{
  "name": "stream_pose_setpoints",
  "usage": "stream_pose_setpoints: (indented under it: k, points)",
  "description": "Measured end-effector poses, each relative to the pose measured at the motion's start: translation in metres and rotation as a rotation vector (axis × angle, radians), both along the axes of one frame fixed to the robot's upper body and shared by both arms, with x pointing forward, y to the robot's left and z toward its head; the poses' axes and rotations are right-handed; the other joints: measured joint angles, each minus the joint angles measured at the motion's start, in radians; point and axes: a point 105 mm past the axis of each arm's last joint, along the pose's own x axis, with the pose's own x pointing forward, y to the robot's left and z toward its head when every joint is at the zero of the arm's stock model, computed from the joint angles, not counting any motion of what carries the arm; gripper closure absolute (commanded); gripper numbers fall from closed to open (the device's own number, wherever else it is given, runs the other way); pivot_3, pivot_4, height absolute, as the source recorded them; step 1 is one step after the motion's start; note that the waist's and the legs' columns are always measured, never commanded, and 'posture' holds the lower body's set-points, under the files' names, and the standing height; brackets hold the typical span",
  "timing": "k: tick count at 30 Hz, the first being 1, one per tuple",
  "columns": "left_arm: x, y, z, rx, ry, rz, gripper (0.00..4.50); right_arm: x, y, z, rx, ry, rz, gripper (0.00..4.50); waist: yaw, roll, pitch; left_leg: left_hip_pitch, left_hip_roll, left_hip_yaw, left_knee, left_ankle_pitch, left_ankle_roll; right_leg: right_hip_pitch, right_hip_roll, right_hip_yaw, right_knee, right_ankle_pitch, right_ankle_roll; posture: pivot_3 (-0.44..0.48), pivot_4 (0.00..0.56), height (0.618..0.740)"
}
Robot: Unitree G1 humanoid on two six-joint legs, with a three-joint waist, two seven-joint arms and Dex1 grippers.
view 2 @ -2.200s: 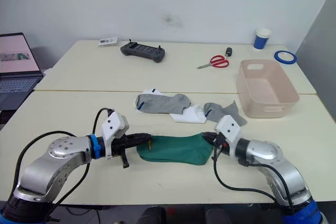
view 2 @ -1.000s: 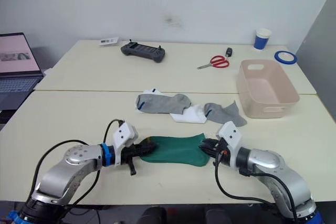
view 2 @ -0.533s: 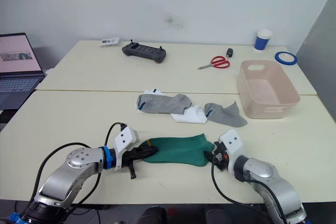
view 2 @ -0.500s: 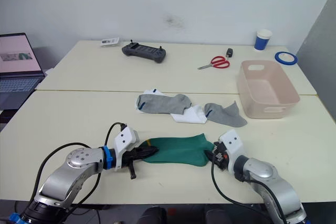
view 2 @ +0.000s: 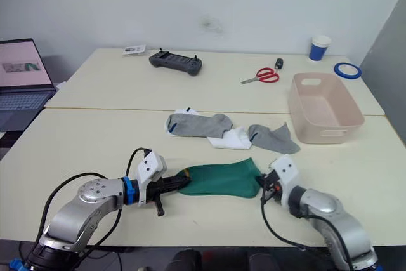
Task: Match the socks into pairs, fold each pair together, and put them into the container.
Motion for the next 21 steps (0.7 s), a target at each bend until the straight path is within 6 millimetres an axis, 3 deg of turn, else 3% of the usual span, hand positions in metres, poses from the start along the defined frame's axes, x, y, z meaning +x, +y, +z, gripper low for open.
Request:
stream_pose_setpoints:
  k: [3, 9, 15, 18, 21]
  points:
    - [0.004, -0.018, 0.003, -0.041, -0.016, -0.029, 4.5, 0.001, -0.006, 0.014, -0.014, -0.007, 0.057, 4.46, 0.0, 0.0, 0.0, 0.0, 0.0, 0.0, 0.001, 0.0, 0.0, 0.0, 0.0, 0.0, 0.0, 0.0, 0.0, 0.0, 0.15, 0.74]
    - [0.01, -0.043, 0.009, -0.094, -0.036, -0.07, 4.5, -0.004, 0.015, 0.03, -0.011, -0.04, 0.178, 4.46, -0.003, 0.0, 0.0, 0.0, 0.001, -0.001, 0.0, 0.0, 0.0, 0.0, 0.001, 0.0, 0.0, 0.0, 0.0, 0.0, 0.15, 0.74]
    - [0.015, -0.041, -0.011, -0.01, 0.001, -0.048, 4.5, -0.009, 0.031, 0.033, 0.014, -0.021, 0.235, 4.46, -0.003, 0.0, 0.0, 0.0, 0.0, 0.0, 0.001, 0.0, 0.0, 0.0, 0.001, 0.0, 0.0, 0.0, 0.001, 0.0, 0.15, 0.74]
    - [0.016, -0.041, -0.012, 0.009, -0.028, -0.053, 4.5, -0.011, 0.042, 0.038, 0.03, -0.016, 0.277, 4.46, -0.003, 0.0, 0.0, 0.0, 0.0, 0.0, 0.001, 0.0, 0.0, 0.0, 0.001, 0.0, 0.0, 0.001, 0.001, 0.0, 0.15, 0.74]
    - [0.018, -0.04, -0.014, 0.017, -0.037, -0.052, 4.5, -0.012, 0.065, 0.047, 0.088, -0.002, 0.353, 4.46, -0.004, 0.0, 0.0, 0.002, 0.0, -0.001, 0.001, 0.0, 0.0, 0.001, 0.001, 0.0, 0.002, 0.001, 0.001, 0.0, 0.15, 0.74]
